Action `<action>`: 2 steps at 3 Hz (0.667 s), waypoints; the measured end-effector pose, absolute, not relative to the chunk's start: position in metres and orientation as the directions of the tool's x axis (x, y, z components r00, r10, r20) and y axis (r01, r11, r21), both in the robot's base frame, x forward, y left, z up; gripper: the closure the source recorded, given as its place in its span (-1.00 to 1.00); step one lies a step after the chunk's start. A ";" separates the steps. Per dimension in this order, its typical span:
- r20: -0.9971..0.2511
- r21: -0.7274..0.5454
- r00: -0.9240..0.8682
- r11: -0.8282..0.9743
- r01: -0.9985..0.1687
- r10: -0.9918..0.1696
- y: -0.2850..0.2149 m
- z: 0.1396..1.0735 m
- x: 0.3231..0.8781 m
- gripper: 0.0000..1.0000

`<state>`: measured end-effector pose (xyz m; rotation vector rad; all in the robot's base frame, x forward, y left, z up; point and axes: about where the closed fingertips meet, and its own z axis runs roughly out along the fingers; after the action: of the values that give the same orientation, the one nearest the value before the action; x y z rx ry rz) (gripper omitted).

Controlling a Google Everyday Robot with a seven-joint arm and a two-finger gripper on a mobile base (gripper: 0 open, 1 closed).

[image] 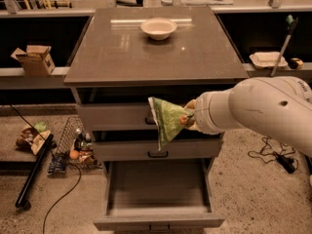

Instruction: Pick green jalapeno chip bag from bottom drawer and place on counter

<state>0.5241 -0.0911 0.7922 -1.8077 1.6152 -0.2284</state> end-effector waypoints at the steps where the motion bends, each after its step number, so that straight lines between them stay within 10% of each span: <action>1: -0.327 -0.585 0.215 0.019 -0.811 -0.920 -0.088 0.801 0.546 1.00; 2: -0.352 -0.640 0.234 0.051 -0.766 -0.906 -0.082 0.855 0.602 1.00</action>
Offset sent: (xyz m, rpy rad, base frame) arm 0.1594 0.0132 0.1518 0.1348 -0.1916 -0.0161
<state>0.6020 -0.0817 0.8547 -1.7373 1.5581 -0.2298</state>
